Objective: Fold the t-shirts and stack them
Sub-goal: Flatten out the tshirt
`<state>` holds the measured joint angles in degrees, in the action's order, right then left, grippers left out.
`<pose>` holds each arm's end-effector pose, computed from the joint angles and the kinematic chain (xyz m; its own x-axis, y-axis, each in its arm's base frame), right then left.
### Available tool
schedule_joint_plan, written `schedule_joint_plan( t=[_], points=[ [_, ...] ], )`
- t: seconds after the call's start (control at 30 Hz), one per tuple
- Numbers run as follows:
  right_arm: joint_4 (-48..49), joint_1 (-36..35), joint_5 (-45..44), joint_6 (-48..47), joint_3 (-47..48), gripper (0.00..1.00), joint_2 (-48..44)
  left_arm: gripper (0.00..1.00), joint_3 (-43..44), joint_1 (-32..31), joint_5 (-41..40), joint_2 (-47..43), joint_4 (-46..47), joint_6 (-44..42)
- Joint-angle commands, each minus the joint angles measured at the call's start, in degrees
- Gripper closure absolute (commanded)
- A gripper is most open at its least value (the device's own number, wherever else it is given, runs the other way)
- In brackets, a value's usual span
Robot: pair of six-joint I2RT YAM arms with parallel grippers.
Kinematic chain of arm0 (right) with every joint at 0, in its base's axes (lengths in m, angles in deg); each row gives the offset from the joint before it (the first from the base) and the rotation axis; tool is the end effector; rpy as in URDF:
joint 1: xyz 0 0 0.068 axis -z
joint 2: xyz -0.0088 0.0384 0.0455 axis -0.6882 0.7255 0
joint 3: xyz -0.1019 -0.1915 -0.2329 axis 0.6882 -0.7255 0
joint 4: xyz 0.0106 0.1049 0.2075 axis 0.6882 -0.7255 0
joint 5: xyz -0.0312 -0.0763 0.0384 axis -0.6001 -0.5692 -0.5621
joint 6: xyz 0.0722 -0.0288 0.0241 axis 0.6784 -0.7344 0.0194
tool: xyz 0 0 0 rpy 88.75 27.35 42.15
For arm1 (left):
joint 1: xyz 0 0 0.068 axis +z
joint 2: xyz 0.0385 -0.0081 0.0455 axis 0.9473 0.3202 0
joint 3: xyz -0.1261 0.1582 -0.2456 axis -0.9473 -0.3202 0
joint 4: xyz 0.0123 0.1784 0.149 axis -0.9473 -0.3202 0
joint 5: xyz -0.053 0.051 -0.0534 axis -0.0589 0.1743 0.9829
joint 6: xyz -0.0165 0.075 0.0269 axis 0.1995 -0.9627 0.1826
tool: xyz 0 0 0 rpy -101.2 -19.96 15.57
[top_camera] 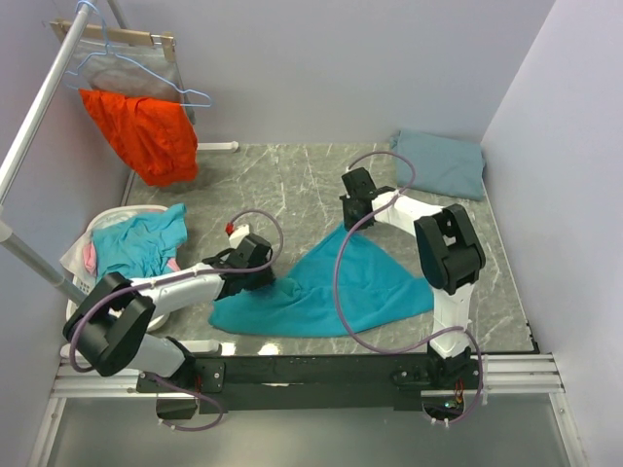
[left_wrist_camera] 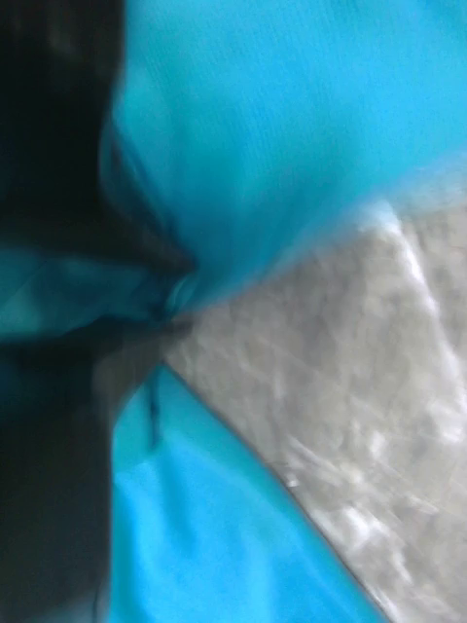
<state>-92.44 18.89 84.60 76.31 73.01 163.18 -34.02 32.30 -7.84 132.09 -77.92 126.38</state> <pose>0.3954 0.1755 0.1925 -0.8461 -0.1081 -0.5220 -0.1718 0.9823 0.0750 0.2024 -0.1411 0.2000 -0.7590 -0.4100 -0.5058 -0.2346 0.8969 -0.3749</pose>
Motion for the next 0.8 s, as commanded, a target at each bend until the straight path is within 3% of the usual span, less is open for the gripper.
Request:
schedule_joint_plan(
  t=[0.0,0.2,0.37,0.5,0.67,0.77],
  points=[
    [-1.6,1.0,1.5,-0.2,0.1,1.00,0.1,0.99,-1.3,0.0,3.6,4.2,1.0,-0.6],
    [-0.3,1.6,-1.6,4.0,-10.7,1.00,-9.7,0.99,11.8,3.1,2.5,13.5,-0.1,-7.9],
    [1.5,0.2,1.7,8.6,-24.2,1.00,-22.3,0.99,33.1,6.1,5.1,23.3,-2.3,-14.6],
    [0.2,-4.8,3.9,11.2,-30.4,1.00,-29.0,0.99,52.4,6.2,12.7,33.5,-4.7,-18.8],
    [-0.9,-13.0,9.0,14.0,-34.2,1.00,-36.6,0.99,68.7,6.0,24.4,43.8,-6.1,-22.3],
    [-3.6,-14.2,8.0,13.7,-32.6,0.92,-41.1,0.82,71.8,5.9,29.1,45.3,-4.8,-22.6]
  ],
)
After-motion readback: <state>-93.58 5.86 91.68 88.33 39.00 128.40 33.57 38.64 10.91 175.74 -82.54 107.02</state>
